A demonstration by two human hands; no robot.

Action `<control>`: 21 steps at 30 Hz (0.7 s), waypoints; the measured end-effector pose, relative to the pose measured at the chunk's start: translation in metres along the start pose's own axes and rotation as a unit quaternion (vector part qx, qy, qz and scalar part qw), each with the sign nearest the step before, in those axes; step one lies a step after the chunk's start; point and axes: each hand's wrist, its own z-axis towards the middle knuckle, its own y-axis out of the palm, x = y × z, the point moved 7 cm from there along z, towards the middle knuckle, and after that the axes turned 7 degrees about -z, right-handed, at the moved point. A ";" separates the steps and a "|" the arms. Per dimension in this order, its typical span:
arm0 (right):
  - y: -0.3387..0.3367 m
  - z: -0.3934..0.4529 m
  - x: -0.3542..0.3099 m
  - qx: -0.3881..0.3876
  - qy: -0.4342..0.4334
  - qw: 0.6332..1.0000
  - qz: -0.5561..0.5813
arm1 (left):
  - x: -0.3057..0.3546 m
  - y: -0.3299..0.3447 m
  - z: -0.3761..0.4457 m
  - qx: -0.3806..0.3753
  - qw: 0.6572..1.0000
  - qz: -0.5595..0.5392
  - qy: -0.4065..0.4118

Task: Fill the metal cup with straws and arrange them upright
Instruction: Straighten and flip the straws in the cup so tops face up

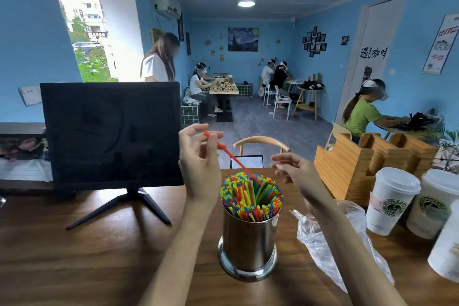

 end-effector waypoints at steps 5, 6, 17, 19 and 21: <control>0.007 -0.001 0.020 -0.066 0.043 0.990 -0.115 | -0.019 0.025 -0.023 -0.139 0.981 0.136 -0.018; 0.008 -0.002 0.021 -0.073 0.047 0.989 -0.119 | -0.027 0.029 -0.027 -0.175 0.970 0.164 -0.037; 0.008 0.000 0.015 -0.069 0.045 0.988 -0.132 | -0.078 0.031 -0.045 -0.337 0.892 0.279 -0.112; 0.009 0.000 0.012 -0.069 0.039 0.987 -0.139 | -0.080 0.029 -0.045 -0.325 0.899 0.265 -0.123; 0.011 0.001 0.009 -0.061 0.017 0.986 -0.157 | -0.082 0.026 -0.046 -0.311 0.907 0.253 -0.129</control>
